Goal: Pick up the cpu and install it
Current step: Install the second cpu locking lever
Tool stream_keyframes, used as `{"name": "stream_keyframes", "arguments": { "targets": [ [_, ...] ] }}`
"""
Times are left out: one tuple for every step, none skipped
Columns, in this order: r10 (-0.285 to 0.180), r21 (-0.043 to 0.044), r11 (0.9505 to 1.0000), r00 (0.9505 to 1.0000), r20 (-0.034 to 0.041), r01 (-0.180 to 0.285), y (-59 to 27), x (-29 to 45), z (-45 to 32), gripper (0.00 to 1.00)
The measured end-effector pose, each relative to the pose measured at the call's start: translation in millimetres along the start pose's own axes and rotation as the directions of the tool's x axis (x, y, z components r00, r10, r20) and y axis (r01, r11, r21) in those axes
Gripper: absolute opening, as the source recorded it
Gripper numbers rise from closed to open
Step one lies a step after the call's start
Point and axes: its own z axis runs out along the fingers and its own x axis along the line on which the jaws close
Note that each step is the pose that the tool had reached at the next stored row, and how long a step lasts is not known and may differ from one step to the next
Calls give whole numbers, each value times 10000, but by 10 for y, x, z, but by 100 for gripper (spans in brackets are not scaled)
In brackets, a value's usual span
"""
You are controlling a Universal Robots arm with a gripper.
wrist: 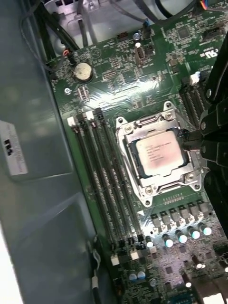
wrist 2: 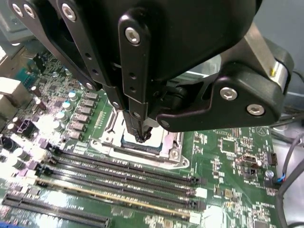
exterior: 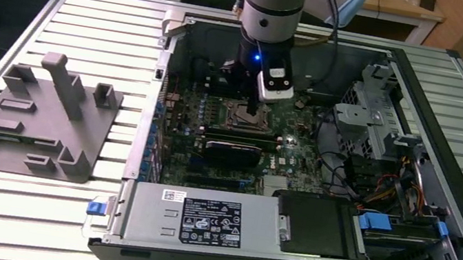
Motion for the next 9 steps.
{"name": "stream_keyframes", "arguments": {
  "targets": [
    [-1, 10, 10000, 10000, 4, 1, -11, -4, 0, 11],
    [-2, 20, 10000, 10000, 7, 2, -22, -8, 0, 11],
    [-3, 30, 10000, 10000, 11, 3, -33, -11, 0, 11],
    [-3, 42, 10000, 10000, 15, 3, -45, -16, -1, 11],
    [-4, 52, 10000, 10000, 18, 4, -57, -20, 0, 11],
    [-5, 63, 10000, 10000, 22, 5, -68, -24, -1, 11],
    [-6, 75, 10000, 10000, 25, 6, -79, -28, -1, 11],
    [-7, 85, 10000, 10000, 29, 6, -91, -32, -1, 11],
    [-7, 95, 10000, 10000, 32, 7, -102, -36, -1, 11]
  ]
}}
